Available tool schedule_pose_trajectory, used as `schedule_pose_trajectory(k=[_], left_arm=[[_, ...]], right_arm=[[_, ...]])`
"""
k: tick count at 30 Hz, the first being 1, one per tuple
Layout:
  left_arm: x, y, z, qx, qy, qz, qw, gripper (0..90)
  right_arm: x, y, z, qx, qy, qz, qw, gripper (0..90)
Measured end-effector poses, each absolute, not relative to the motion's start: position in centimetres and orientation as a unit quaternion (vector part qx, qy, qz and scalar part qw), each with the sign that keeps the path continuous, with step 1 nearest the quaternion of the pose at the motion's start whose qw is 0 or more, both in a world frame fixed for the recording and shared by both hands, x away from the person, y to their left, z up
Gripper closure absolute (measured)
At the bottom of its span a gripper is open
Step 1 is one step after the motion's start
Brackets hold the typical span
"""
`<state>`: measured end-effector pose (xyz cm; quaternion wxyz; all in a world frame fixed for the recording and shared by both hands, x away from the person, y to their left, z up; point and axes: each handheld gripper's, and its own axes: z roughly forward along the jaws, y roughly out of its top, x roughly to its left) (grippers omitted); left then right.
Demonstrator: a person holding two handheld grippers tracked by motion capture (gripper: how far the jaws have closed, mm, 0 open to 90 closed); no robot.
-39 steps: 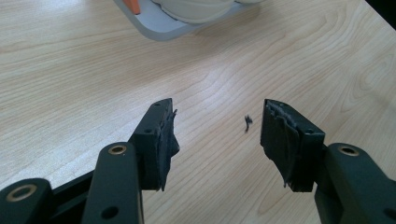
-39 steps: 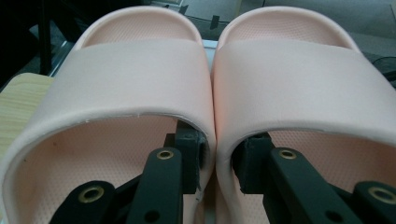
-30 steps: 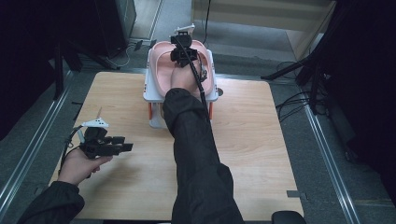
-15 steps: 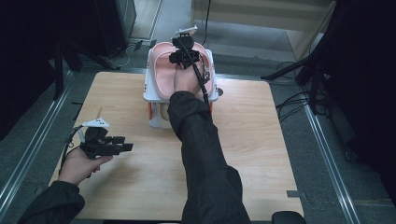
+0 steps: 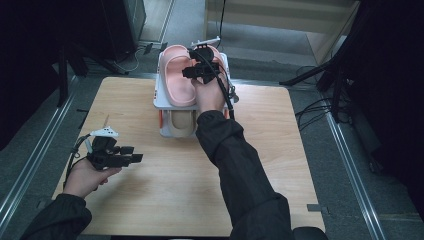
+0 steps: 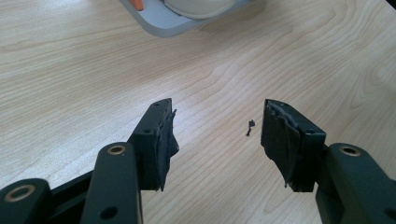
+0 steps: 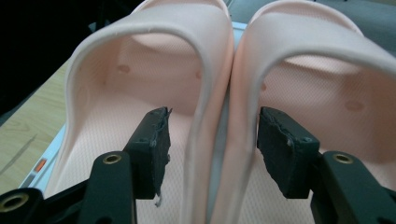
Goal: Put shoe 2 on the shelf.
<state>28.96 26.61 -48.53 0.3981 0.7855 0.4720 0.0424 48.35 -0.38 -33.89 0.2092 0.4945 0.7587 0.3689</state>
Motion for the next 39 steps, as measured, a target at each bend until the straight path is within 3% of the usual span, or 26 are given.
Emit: schedule_pose_trajectory(k=[5,13,17,39], left_arm=[[29.0,26.6,-48.6,0.788,0.471,0.044,0.395,43.3],[29.1,26.4,-48.8,0.79,0.472,0.044,0.389,43.1],[29.3,26.2,-48.8,0.791,0.471,0.042,0.389,43.1],[30.0,25.3,-48.9,0.803,0.455,0.044,0.383,42.1]], right_arm=[[47.4,-1.5,-34.0,0.486,0.763,0.379,0.195,44.3],[45.2,-2.5,-34.2,0.438,0.788,0.379,0.209,44.6],[44.0,-3.3,-34.3,0.424,0.793,0.398,0.18,46.1],[37.5,-7.8,-35.3,0.337,0.827,0.436,0.117,45.6]])
